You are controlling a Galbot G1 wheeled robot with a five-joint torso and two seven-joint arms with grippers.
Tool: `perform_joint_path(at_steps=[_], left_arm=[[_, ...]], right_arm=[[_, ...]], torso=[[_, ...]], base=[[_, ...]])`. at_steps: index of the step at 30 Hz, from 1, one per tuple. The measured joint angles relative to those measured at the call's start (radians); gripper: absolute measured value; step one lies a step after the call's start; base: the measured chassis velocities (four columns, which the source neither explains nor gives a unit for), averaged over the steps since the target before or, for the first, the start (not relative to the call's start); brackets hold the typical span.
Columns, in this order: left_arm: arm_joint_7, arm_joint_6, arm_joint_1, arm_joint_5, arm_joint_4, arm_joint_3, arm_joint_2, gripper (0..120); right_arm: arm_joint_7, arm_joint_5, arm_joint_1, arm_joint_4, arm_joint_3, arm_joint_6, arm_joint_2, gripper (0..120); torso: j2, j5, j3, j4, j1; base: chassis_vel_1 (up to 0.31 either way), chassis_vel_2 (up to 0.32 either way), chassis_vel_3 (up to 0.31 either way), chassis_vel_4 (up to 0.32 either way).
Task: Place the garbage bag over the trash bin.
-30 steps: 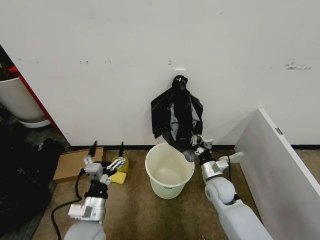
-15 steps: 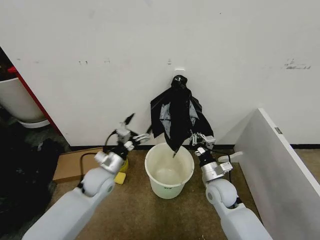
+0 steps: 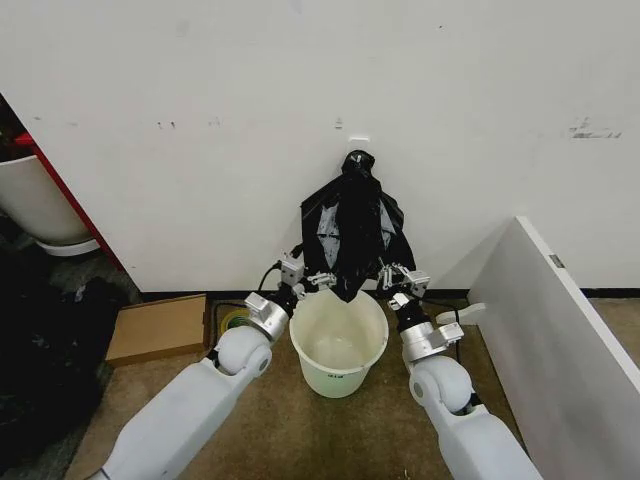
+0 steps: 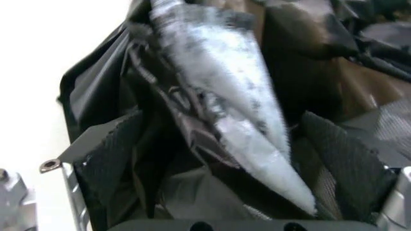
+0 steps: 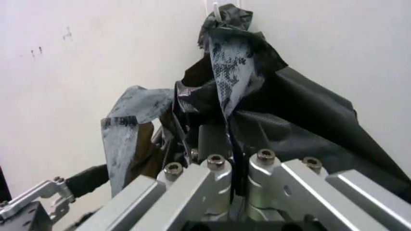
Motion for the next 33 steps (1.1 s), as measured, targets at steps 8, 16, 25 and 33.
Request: perform_joint_path(at_steps=[8,16,25,33], left_arm=[[0.011,-0.018,-0.010,0.026,0.017,-0.003,-0.001,65],[0.024,-0.020,-0.016,-0.020,0.021,-0.005,-0.006,32],[0.005,-0.015,0.047,-0.019,-0.048,-0.056,0.004,0],[-0.104,0.040,0.250,0.088,-0.197,-0.165,0.044,0]], right_arm=[[-0.005,-0.007,0.001,0.001,-0.005,0.000,0.009,0],[-0.008,-0.007,-0.018,0.021,0.000,0.001,0.006,0],[0.008,-0.047,-0.070,0.055,0.017,0.009,-0.007,0],[0.173,-0.192,-0.222,0.126,0.005,-0.030,-0.033,0]], torso=[[0.000,0.0000,0.000,0.0000,0.000],[0.000,0.0000,0.000,-0.0001,0.000],[0.000,-0.0001,0.000,-0.0001,0.000],[0.000,-0.0002,0.000,-0.0003,0.000]], base=[[0.000,0.000,0.000,0.000],[0.000,0.000,0.000,0.000],[0.000,0.000,0.000,0.000],[0.000,0.000,0.000,0.000]])
